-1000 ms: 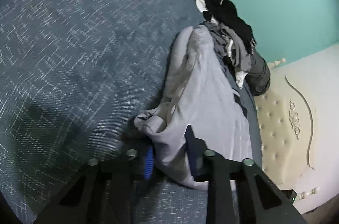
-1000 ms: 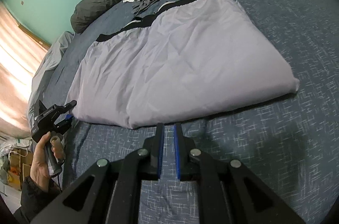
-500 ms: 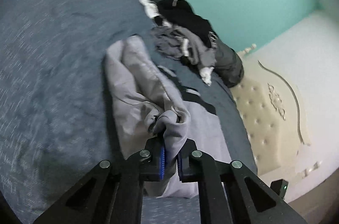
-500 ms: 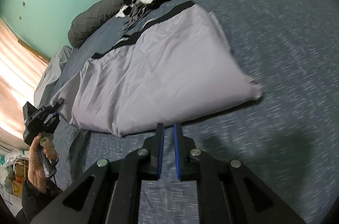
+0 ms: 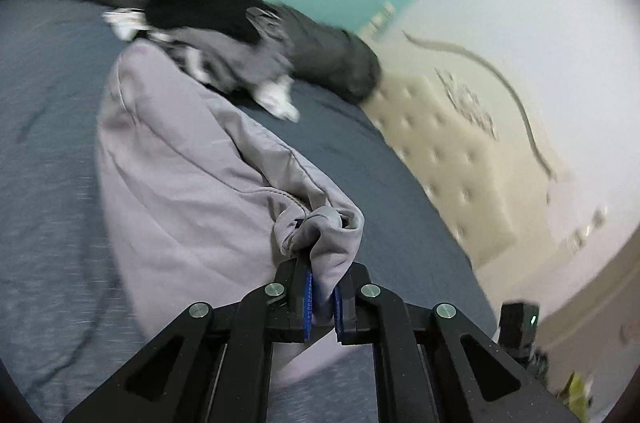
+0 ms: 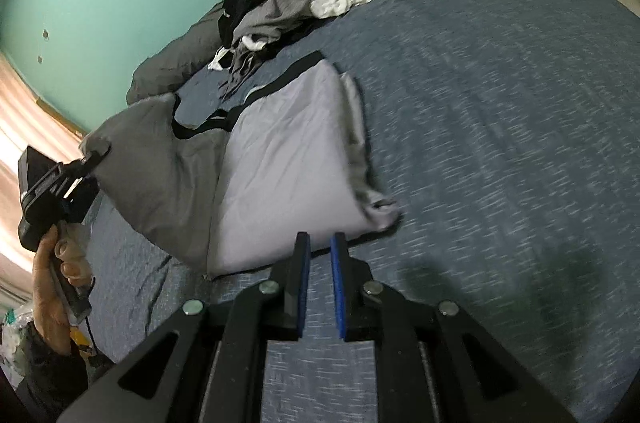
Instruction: Fold clothes
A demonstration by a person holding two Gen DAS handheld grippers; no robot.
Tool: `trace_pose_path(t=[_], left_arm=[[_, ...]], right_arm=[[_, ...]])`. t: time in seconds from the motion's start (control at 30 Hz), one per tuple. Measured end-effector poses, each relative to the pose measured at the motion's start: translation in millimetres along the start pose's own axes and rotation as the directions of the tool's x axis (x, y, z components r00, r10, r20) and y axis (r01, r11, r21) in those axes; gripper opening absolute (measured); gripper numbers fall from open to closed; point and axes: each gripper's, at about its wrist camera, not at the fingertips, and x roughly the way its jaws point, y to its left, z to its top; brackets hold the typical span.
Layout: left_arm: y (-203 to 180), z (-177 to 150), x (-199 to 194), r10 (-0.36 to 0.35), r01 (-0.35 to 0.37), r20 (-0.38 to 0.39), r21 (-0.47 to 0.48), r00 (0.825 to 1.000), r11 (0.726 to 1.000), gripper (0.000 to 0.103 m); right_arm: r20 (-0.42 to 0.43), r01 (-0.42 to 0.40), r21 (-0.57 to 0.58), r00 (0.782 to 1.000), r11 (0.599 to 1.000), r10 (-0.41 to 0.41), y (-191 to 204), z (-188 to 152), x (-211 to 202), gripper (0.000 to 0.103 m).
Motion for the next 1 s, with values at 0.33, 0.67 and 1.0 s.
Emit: trace_pose_path(t=[0.33, 0.67, 1.0], left_arm=[[-56.4, -71.5, 128.2, 0.049, 0.001, -0.309, 0.158, 0.95, 0.987, 0.021], [-10.0, -46.1, 32.9, 0.121, -0.105, -0.174, 0.099, 0.977, 0.99, 0.056], [55.8, -64.7, -1.0, 0.268, -0.256, -0.173, 0.089, 0.948, 0.963, 0.056]], right_arm=[[-0.019, 0.007, 0.025, 1.0, 1.0, -0.007, -22.2, 5.0, -12.1, 0.01], [-0.055, -0.057, 0.086, 0.997, 0.995, 0.062, 0.7, 26.3, 5.5, 0.033], [-0.134, -0.057, 0.1, 0.989, 0.993, 0.07, 39.7, 57.8, 51.3, 0.064]])
